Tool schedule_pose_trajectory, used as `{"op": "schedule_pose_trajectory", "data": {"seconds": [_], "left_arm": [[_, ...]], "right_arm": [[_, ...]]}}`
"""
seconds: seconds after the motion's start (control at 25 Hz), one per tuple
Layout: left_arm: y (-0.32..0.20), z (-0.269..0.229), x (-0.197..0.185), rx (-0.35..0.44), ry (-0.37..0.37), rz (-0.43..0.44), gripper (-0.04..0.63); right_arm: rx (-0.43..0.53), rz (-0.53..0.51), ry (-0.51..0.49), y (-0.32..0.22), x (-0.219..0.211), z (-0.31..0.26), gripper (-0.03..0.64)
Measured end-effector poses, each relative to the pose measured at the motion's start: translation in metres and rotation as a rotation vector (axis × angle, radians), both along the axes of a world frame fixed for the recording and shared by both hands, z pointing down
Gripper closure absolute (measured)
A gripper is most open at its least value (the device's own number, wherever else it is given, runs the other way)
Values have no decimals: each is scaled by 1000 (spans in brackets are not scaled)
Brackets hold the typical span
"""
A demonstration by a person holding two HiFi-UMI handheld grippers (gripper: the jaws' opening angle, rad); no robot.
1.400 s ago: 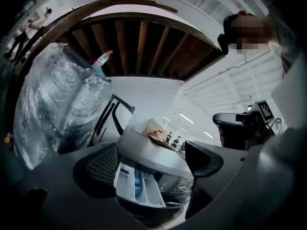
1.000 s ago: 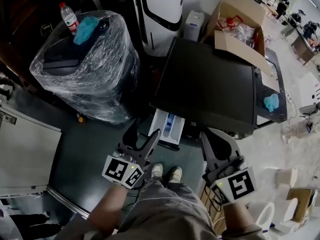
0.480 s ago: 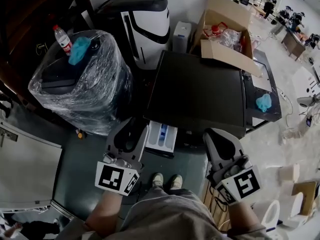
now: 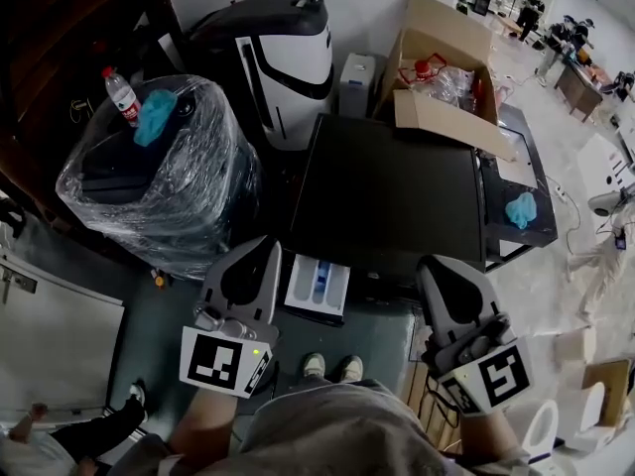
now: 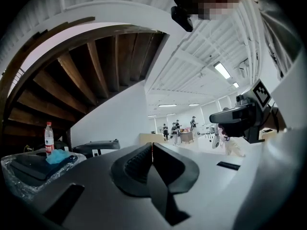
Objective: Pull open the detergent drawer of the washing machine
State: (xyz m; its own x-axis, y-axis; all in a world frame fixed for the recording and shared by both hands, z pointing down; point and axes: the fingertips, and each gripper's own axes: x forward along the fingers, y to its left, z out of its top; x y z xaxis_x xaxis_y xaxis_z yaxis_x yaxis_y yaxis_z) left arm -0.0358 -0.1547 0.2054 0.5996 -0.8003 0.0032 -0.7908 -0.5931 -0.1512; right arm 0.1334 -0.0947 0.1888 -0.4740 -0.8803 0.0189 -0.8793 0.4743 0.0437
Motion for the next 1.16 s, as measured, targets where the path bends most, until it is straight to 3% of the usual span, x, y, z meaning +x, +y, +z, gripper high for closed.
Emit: {"op": "schedule_pose_trajectory", "data": {"seconds": [1.16], "left_arm": [[-6,-2,19,-31,-34,30,578]], "right_arm": [[9,-22,12,-13,1,0,584]]}}
